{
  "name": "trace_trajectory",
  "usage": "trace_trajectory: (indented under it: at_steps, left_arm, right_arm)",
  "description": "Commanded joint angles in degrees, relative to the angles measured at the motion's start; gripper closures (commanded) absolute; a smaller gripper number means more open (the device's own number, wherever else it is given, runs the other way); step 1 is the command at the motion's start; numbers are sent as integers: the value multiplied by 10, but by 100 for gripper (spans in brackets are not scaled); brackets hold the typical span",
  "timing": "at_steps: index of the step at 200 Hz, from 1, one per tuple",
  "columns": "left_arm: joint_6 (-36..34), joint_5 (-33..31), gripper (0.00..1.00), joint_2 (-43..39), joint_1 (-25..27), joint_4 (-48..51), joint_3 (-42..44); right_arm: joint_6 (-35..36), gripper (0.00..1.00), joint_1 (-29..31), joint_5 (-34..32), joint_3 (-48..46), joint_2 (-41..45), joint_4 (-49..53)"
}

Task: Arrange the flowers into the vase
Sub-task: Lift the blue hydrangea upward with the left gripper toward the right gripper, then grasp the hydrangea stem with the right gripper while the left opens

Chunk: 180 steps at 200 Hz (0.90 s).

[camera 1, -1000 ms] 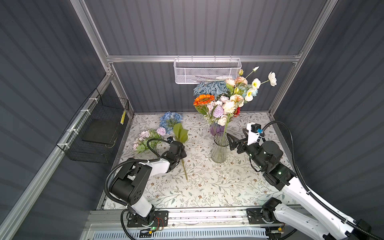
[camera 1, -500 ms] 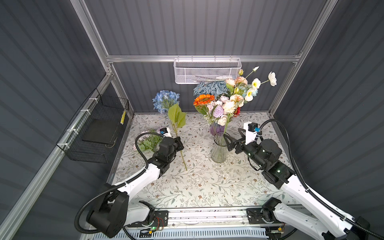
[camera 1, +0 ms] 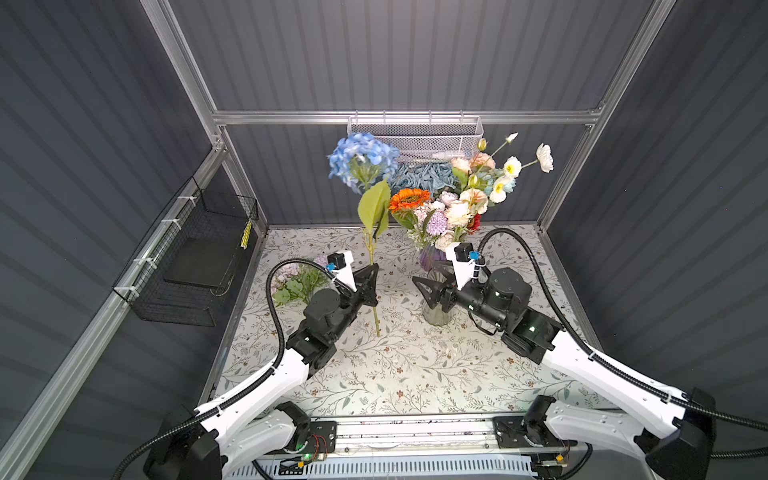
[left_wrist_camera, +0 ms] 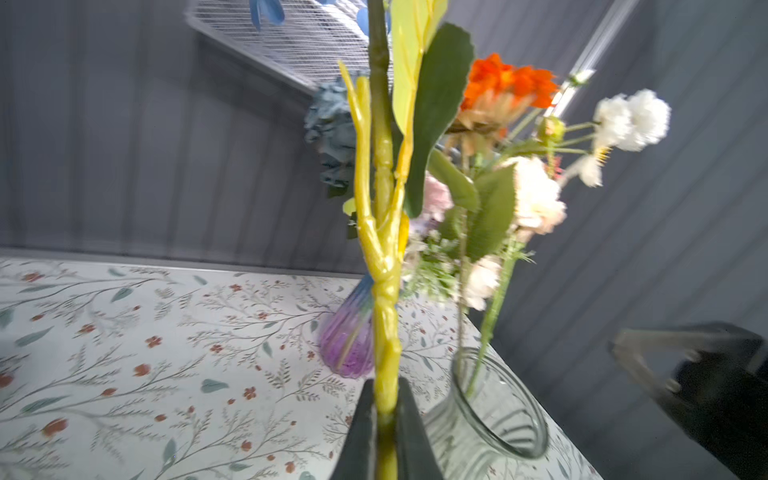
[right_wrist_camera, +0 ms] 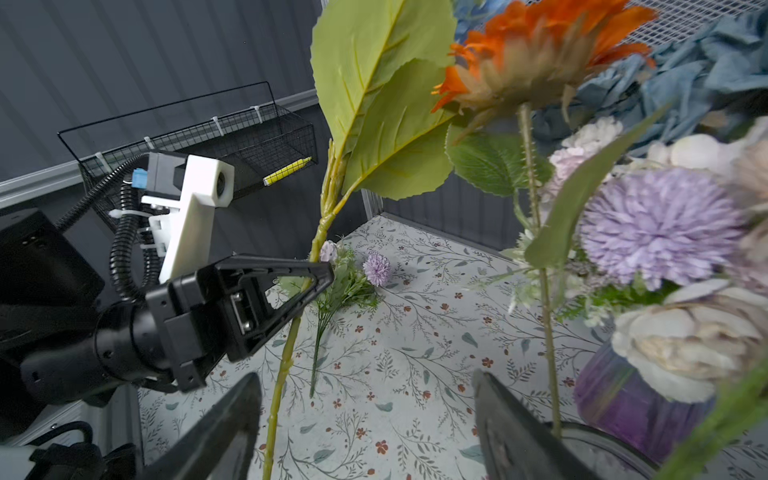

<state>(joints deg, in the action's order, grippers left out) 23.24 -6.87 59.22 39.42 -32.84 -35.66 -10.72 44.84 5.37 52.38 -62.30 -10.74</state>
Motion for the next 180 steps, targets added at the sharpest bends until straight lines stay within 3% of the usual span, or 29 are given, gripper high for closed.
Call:
trace_trajectory:
  at_steps: [1,89,114,168,180]
  left_arm:
    - [-58,36,100,-7,13,-69,-3]
    - [-164,16,100,1,119,-100,-16]
    - [-178,9,100,4,137,-109,-14]
    - [-186,-4,100,11,149,-112,-11]
    - [-183,-8,82,9,149,-110,-9]
  right_arm:
    - [-32,26,3,28,24,-10,-23]
    - [-109,54,5,116,53,-70,-119]
    - [-113,56,5,119,58,-81,-123]
    - [-113,92,5,118,53,-79,-136]
    - [-105,99,5,115,53,-78,-132]
